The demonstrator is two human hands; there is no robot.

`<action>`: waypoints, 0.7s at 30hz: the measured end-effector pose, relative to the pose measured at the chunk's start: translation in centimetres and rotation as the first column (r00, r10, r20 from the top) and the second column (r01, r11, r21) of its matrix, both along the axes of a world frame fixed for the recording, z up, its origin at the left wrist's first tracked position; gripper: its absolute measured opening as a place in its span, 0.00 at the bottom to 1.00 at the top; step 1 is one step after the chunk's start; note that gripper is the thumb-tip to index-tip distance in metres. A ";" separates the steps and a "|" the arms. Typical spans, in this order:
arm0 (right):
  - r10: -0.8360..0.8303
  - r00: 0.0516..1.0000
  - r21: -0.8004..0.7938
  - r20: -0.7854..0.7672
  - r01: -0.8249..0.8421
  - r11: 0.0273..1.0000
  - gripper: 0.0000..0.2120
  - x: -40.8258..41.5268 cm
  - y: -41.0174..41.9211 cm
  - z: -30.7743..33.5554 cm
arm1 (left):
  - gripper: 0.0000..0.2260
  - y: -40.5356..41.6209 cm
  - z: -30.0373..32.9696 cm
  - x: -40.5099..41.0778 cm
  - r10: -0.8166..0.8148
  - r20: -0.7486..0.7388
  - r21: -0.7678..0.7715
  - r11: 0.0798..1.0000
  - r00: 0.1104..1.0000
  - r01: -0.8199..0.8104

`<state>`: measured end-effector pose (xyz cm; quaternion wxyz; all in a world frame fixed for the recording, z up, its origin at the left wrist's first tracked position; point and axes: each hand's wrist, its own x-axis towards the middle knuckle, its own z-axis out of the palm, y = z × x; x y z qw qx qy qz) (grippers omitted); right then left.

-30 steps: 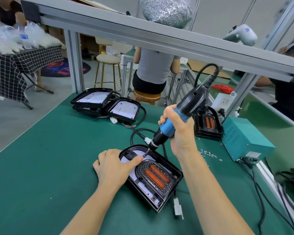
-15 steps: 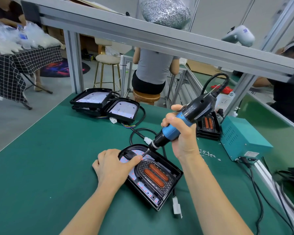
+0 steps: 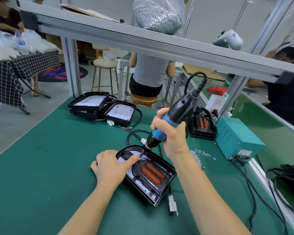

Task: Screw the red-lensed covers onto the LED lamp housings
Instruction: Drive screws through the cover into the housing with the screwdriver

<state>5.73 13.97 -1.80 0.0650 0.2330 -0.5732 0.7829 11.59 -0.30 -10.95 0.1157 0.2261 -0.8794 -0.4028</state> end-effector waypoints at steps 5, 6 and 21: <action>-0.112 0.992 -0.112 0.062 0.119 0.987 0.14 0.3 0.4 -0.3 | 0.20 -0.2 -0.3 0.2 -0.015 -0.006 -0.019 1.000 1.000 0.015; -0.152 0.984 -0.165 0.092 0.165 0.972 0.14 0.4 0.6 -0.4 | 0.20 -0.2 -0.4 0.3 -0.020 -0.009 -0.024 1.000 1.000 0.020; -0.499 0.854 -0.558 0.146 0.487 0.672 0.13 7.7 11.9 1.1 | 0.20 -1.3 -0.7 0.1 -0.075 -0.007 -0.097 0.993 0.997 0.074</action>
